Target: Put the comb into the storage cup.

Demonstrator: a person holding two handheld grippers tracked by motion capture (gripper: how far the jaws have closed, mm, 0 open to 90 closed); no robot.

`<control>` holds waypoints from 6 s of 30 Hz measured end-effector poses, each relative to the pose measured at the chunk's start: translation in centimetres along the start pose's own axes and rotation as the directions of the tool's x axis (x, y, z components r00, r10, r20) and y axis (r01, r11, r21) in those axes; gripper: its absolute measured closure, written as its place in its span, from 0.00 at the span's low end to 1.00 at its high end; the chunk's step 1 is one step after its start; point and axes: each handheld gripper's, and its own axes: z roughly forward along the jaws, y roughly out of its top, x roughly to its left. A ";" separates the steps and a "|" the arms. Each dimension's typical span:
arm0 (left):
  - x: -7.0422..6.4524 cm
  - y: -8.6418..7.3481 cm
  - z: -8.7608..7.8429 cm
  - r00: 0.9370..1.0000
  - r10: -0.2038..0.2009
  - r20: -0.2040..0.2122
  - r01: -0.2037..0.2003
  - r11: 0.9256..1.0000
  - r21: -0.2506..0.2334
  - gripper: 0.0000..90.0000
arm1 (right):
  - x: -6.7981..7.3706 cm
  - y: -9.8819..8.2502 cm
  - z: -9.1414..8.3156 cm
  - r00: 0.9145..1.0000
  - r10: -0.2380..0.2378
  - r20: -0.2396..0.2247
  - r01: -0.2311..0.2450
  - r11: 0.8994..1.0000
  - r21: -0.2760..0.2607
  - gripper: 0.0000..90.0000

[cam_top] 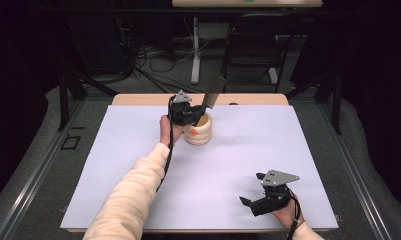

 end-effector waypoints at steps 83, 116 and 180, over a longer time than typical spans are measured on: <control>0.0 0.4 -1.3 1.000 0.006 0.027 -0.010 0.992 0.129 0.31 | 0.0 0.0 0.0 1.000 -0.001 -0.001 0.001 1.000 0.004 0.00; -0.3 -0.8 -8.0 0.999 0.031 -0.021 -0.027 0.984 0.176 0.00 | 0.0 -0.1 -0.2 1.000 0.004 0.005 -0.004 1.000 -0.002 0.00; -2.1 -14.1 -21.9 0.984 -0.064 -0.166 0.099 0.972 0.212 0.00 | 0.3 0.1 -0.1 1.000 -0.012 0.003 0.012 1.000 0.006 0.00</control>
